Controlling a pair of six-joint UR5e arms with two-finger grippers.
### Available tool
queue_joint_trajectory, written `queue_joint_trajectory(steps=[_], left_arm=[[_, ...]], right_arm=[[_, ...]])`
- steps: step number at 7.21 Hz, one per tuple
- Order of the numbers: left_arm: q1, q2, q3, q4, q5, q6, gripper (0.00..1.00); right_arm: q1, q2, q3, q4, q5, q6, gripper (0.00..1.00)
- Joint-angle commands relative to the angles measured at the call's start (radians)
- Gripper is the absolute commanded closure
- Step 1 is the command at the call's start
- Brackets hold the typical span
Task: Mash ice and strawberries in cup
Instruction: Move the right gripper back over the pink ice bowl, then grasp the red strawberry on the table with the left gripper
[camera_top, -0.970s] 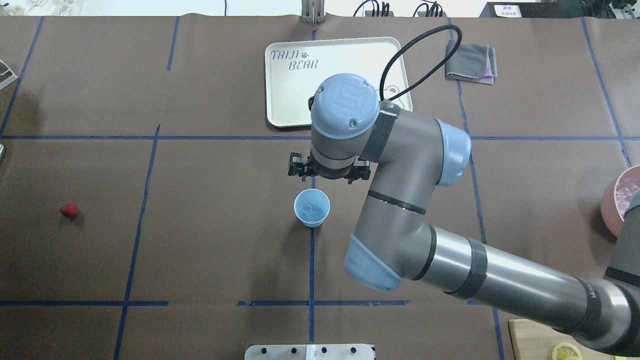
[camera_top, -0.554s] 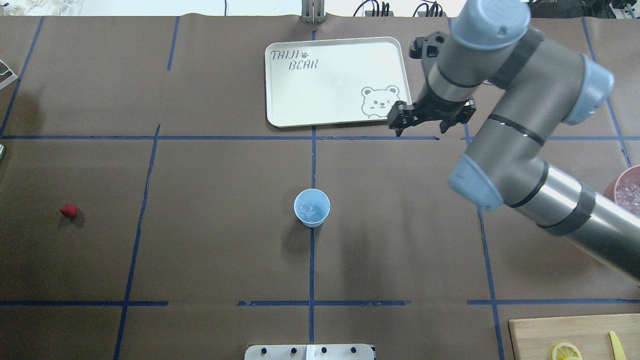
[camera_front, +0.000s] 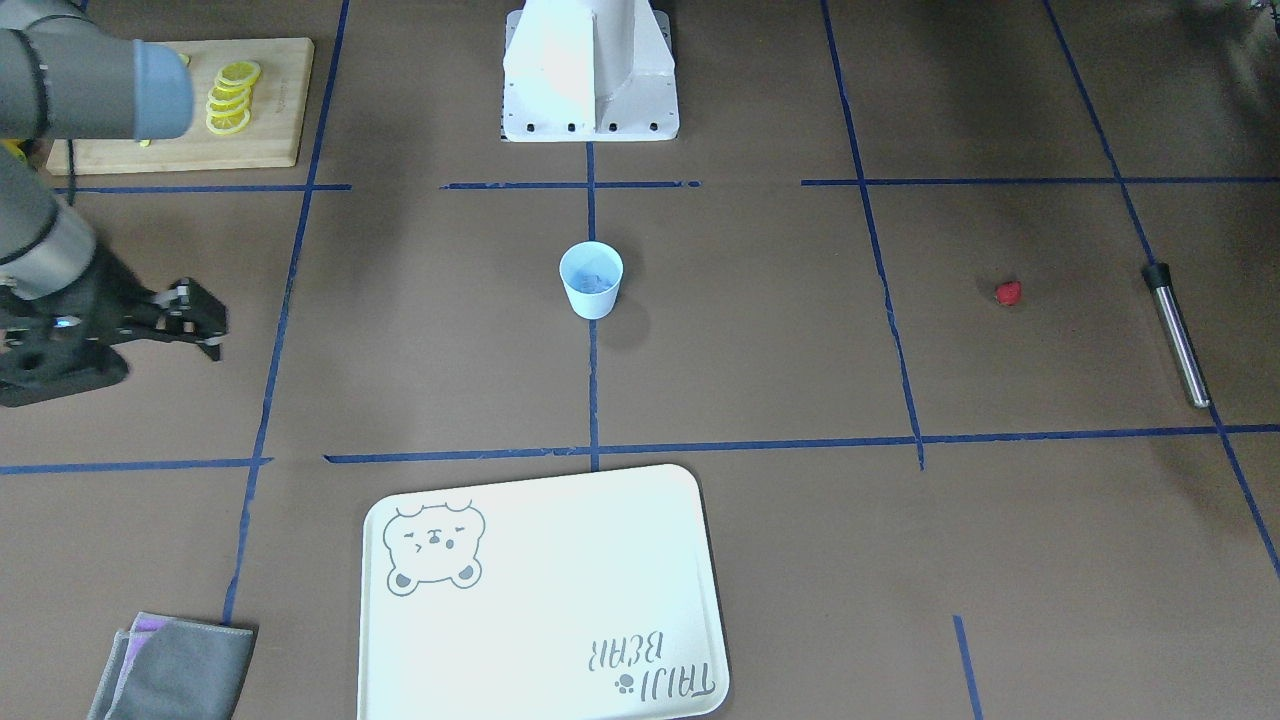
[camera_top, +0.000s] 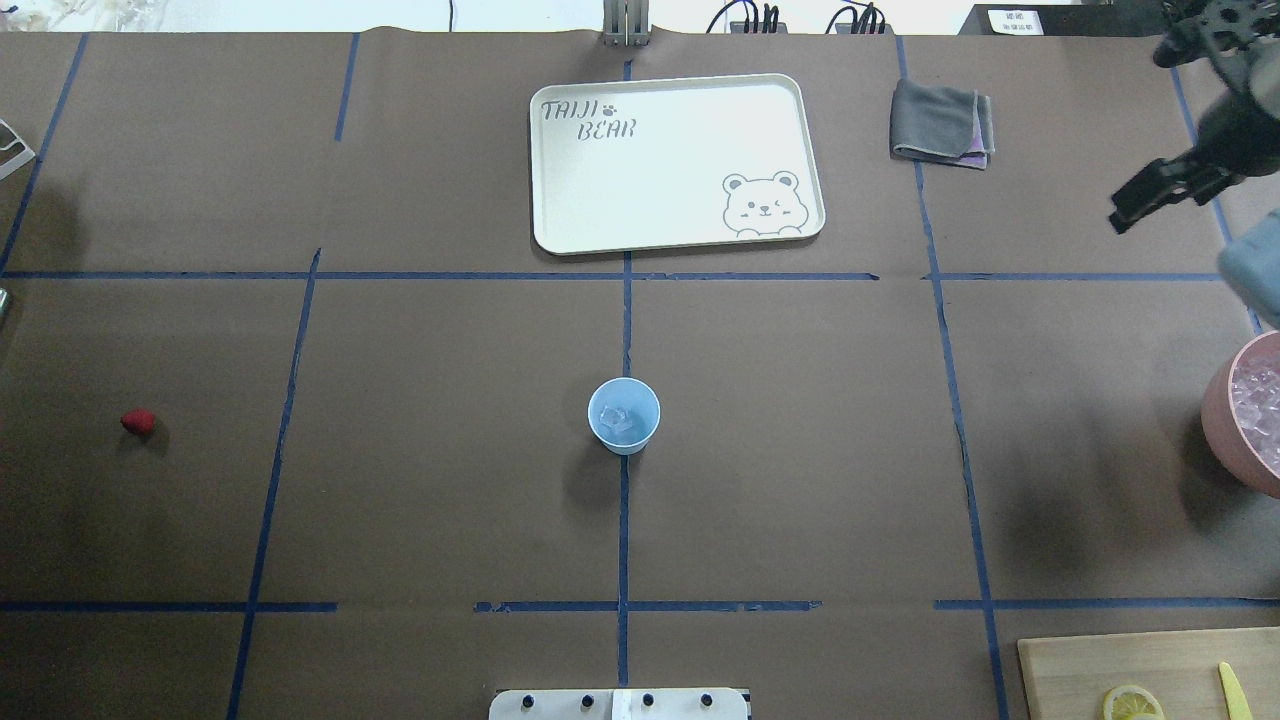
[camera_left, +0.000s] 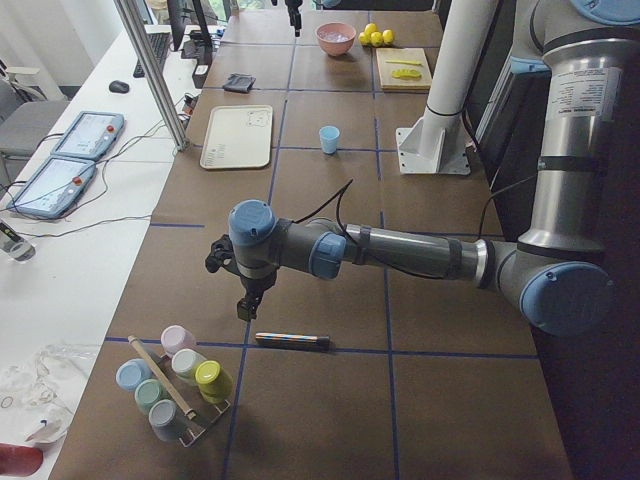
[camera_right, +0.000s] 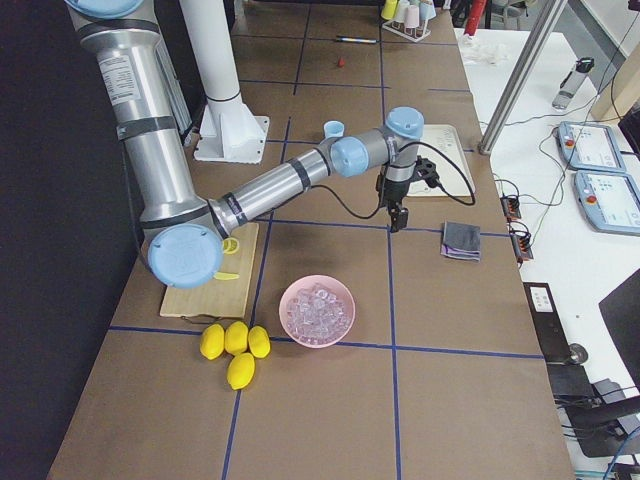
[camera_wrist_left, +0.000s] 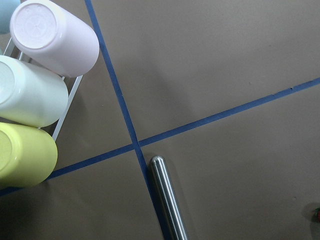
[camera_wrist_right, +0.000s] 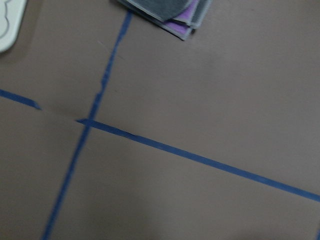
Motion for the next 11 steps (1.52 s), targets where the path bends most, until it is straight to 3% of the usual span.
queue_joint_trajectory(steps=[1,2,4,6,7,8,11], left_arm=[[0.04,-0.001,-0.013,-0.015,0.0,0.001,0.0],[0.111,-0.002,-0.022,-0.013,0.005,-0.003,0.0],[0.184,0.007,-0.123,-0.01,0.011,-0.269,0.0],[0.285,0.039,-0.215,-0.015,0.016,-0.503,0.0],[0.369,0.042,-0.26,-0.015,0.105,-0.627,0.0],[0.484,0.053,-0.265,-0.051,0.208,-0.734,0.0],[0.577,0.123,-0.106,-0.373,0.235,-0.83,0.0]], right_arm=[[0.252,-0.171,-0.012,-0.025,0.034,-0.369,0.01],[0.333,-0.227,-0.029,-0.061,0.021,-0.493,0.01],[0.452,-0.315,-0.087,-0.051,0.021,-0.583,0.0],[0.455,-0.331,-0.092,-0.052,0.022,-0.569,0.0],[0.455,-0.332,-0.09,-0.052,0.022,-0.569,0.0],[0.455,-0.331,-0.09,-0.052,0.022,-0.569,0.0],[0.455,-0.334,-0.09,-0.052,0.022,-0.571,0.0]])
